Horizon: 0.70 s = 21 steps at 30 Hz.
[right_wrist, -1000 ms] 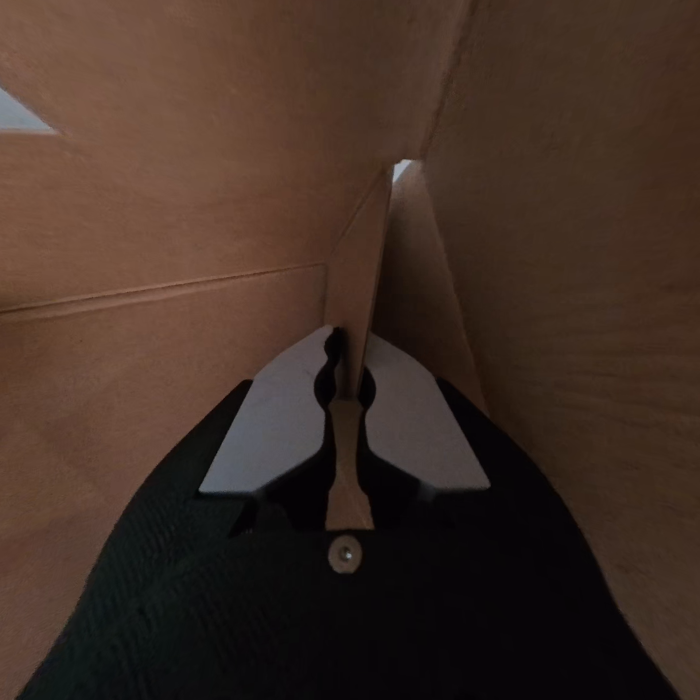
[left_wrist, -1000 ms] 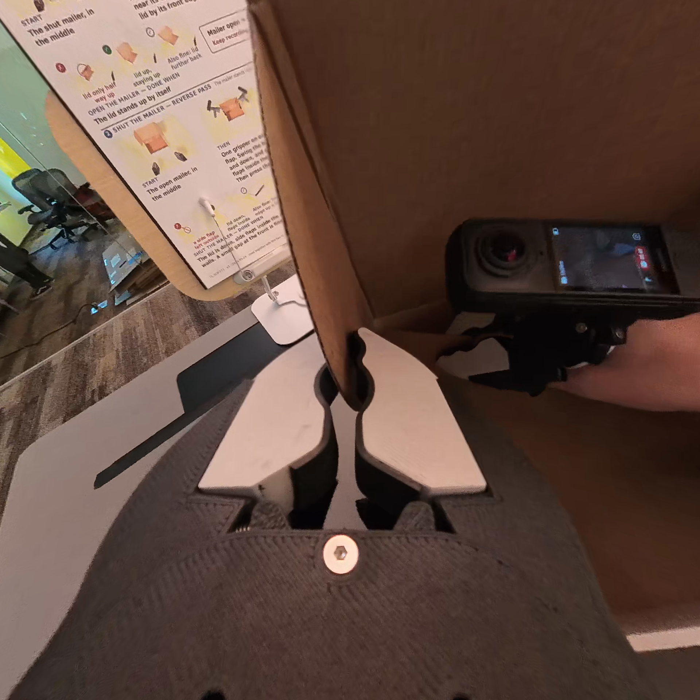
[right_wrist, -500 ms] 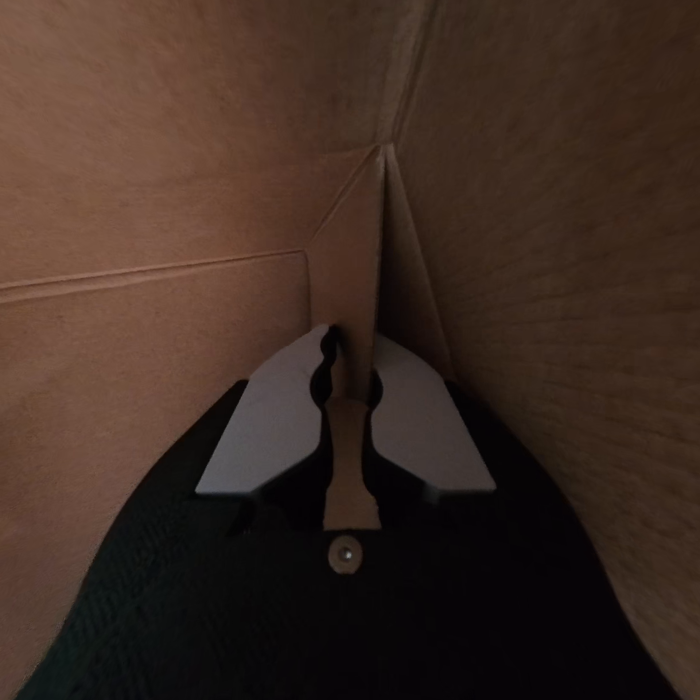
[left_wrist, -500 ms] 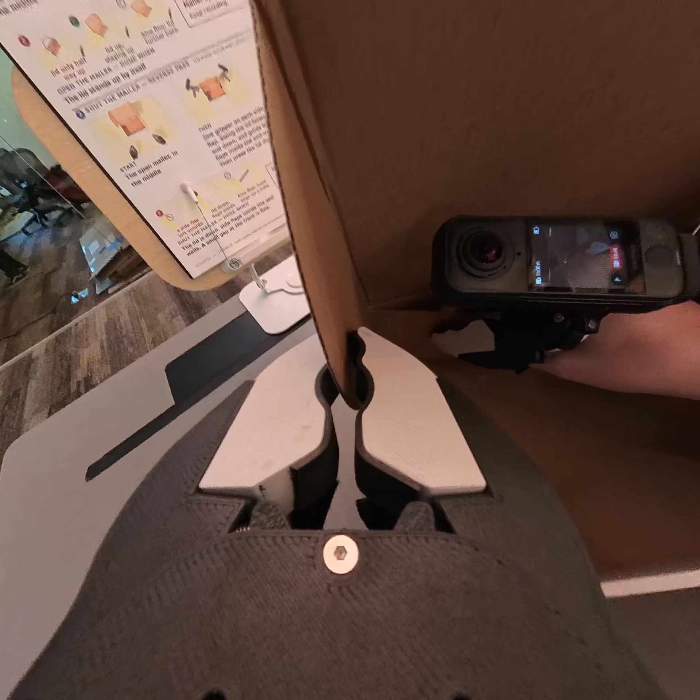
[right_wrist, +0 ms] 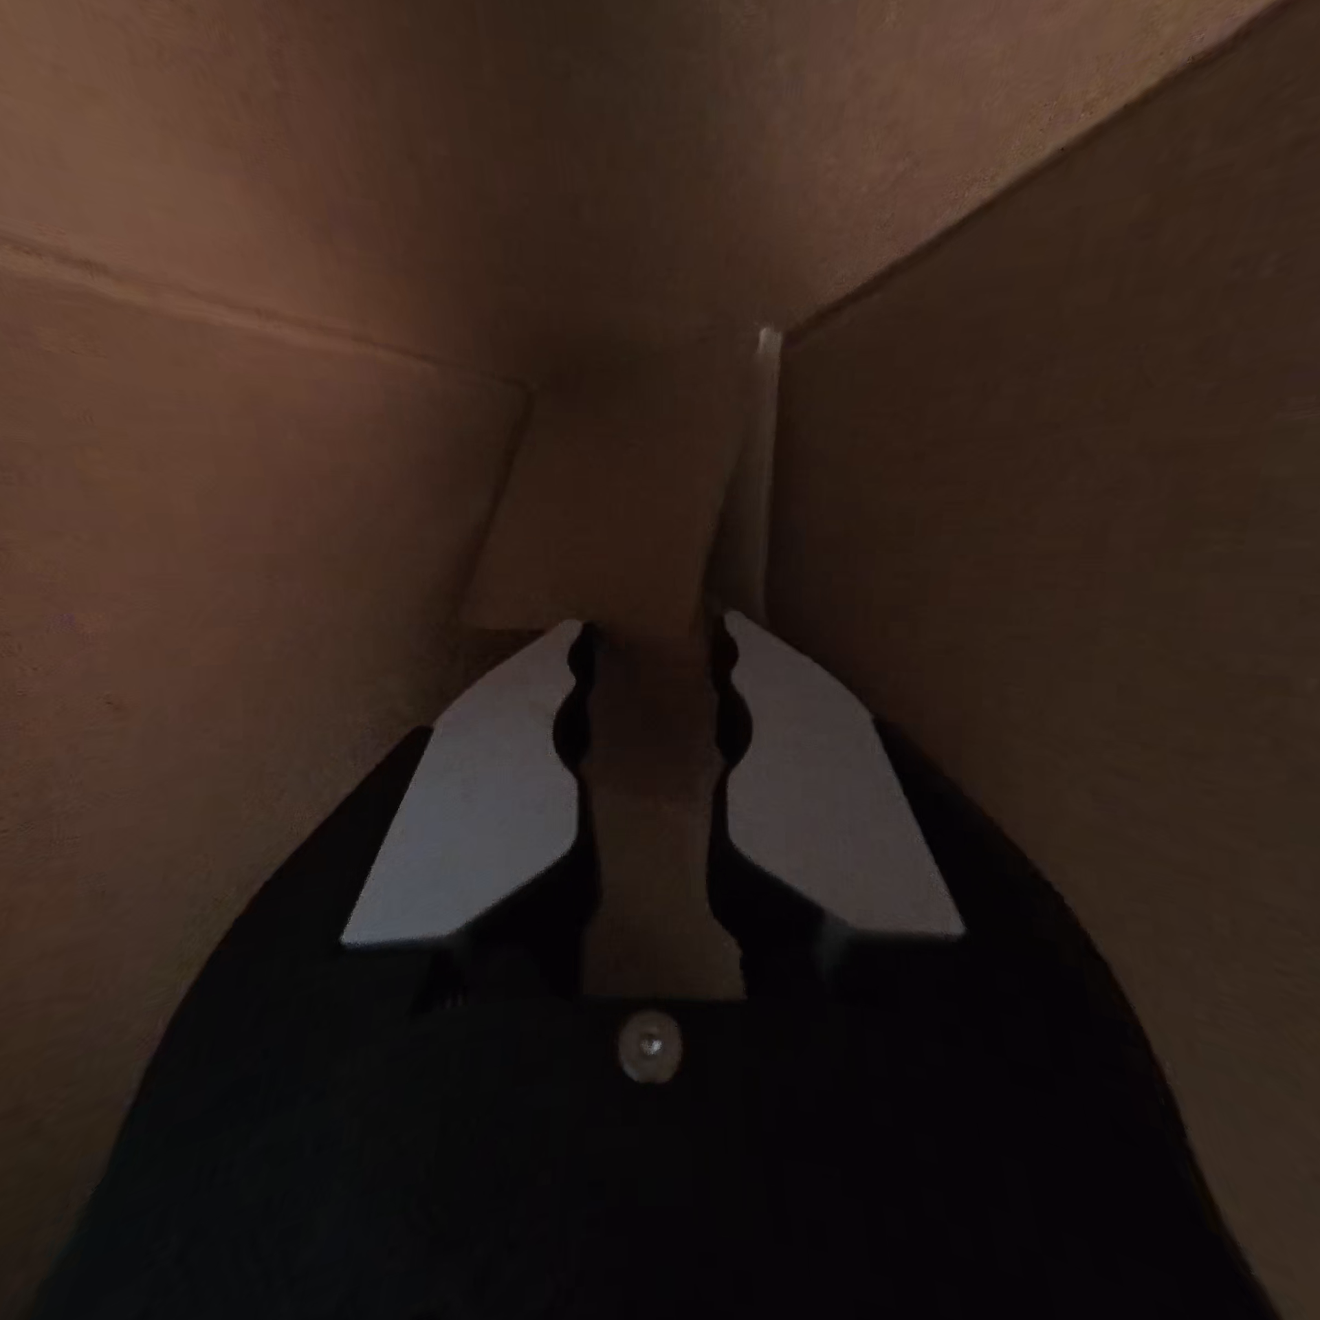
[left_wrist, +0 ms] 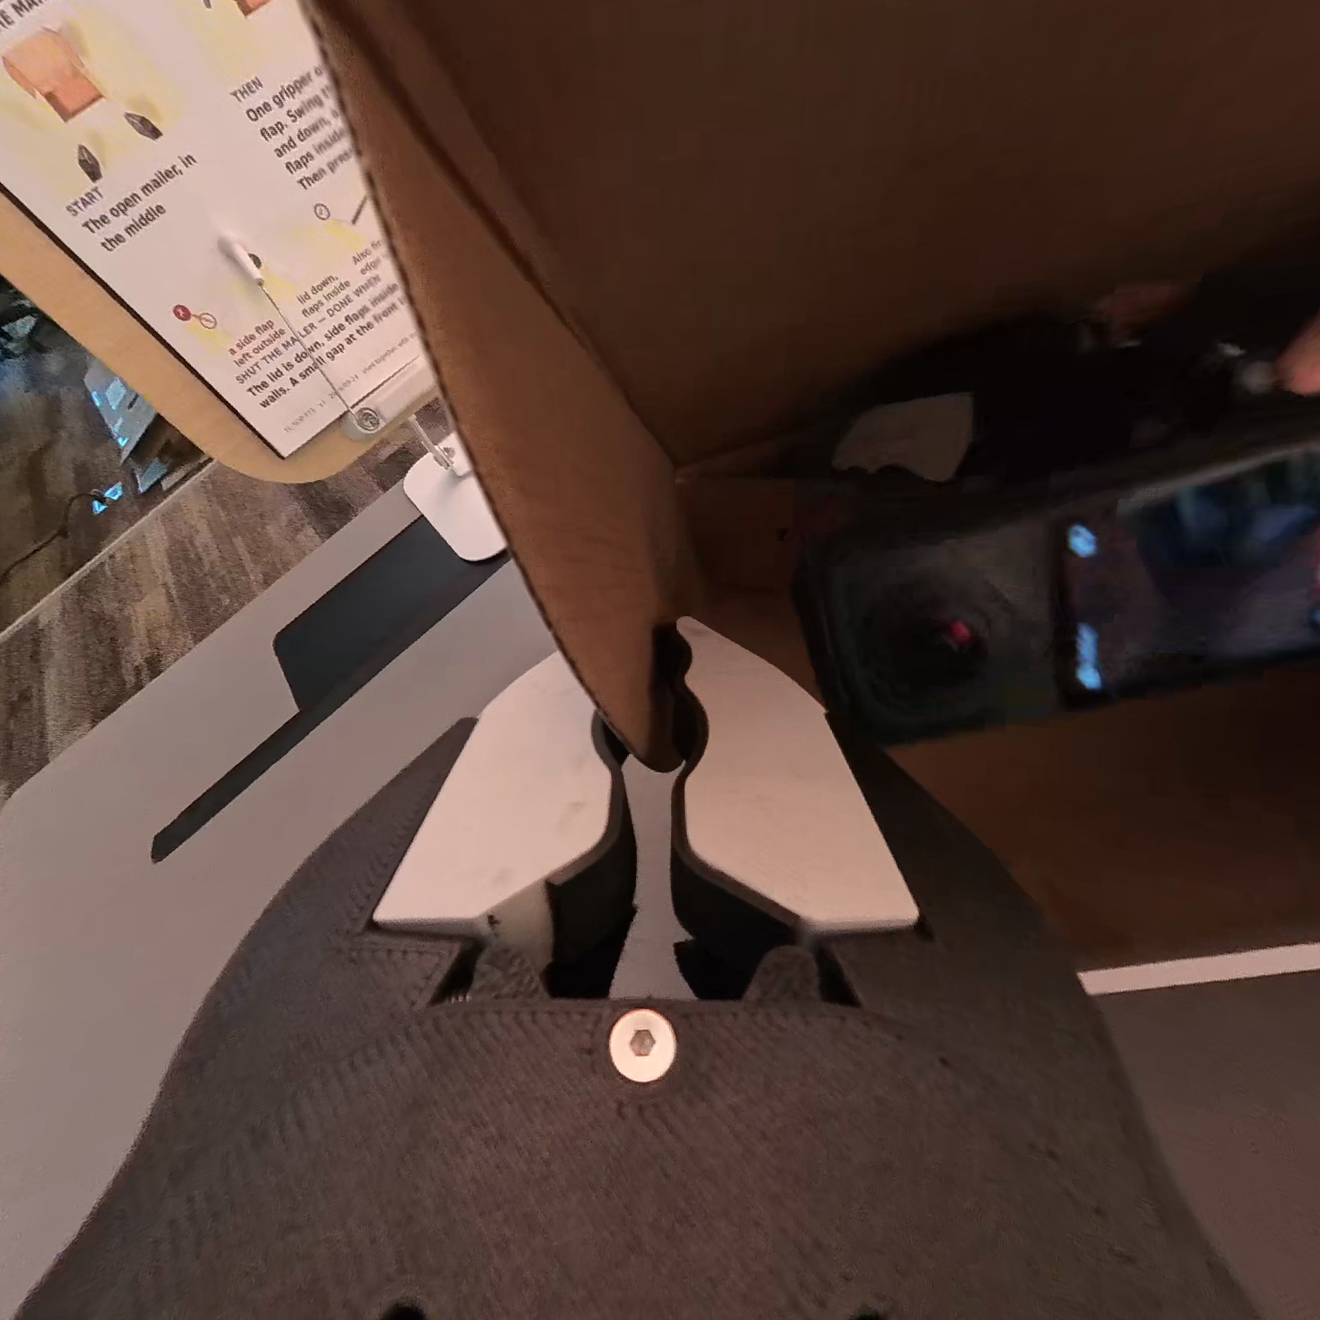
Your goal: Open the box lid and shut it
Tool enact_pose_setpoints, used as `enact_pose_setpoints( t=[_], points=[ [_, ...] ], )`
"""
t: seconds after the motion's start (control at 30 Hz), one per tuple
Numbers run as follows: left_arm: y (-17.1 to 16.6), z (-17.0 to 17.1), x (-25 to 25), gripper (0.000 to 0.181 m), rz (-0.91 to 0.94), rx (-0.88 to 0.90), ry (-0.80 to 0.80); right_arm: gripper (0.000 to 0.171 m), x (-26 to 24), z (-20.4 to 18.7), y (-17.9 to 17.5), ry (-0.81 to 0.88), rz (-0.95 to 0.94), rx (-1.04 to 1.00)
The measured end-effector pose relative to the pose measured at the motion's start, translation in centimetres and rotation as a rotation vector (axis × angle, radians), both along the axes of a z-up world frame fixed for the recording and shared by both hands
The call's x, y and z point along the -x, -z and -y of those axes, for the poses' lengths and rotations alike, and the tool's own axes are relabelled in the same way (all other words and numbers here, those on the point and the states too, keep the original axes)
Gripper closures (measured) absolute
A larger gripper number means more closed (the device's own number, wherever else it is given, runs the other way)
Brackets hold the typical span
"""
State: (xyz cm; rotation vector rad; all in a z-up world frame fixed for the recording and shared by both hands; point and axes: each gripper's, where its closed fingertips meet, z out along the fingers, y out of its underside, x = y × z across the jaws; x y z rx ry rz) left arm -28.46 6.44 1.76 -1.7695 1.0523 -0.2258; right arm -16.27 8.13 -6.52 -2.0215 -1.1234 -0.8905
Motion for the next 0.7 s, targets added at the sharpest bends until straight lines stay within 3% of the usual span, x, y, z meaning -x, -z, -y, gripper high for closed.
enact_pose_setpoints(
  t=[0.07,0.2,0.3,0.43,0.53,0.63,0.7],
  points=[
    [0.0,0.1,-0.1,0.176,-0.001,-0.006,0.002,0.137,0.5,2.1,-0.6,0.003,-0.003,0.012],
    [-0.1,0.3,-0.2,0.176,0.000,-0.002,0.010,0.138,2.4,8.1,-1.8,0.016,-0.239,0.066],
    [0.1,0.5,-0.3,0.175,-0.010,-0.001,0.013,0.139,3.7,13.5,-5.5,0.007,-0.398,-0.017],
    [0.3,0.6,-0.3,0.175,-0.037,0.002,0.012,0.139,2.2,21.1,-13.3,0.021,-0.654,-0.365],
    [0.5,1.0,-0.2,0.175,-0.055,0.014,0.012,0.136,-2.9,26.2,-17.8,0.082,-0.800,-0.708],
    [1.0,1.4,-0.2,0.174,-0.090,0.031,0.011,0.100,-7.9,27.1,-16.5,0.246,-0.895,-0.711],
    [1.4,1.6,-0.2,0.173,-0.122,0.034,0.009,0.094,-8.4,25.9,-14.2,0.282,-1.036,-0.599]
  ],
)
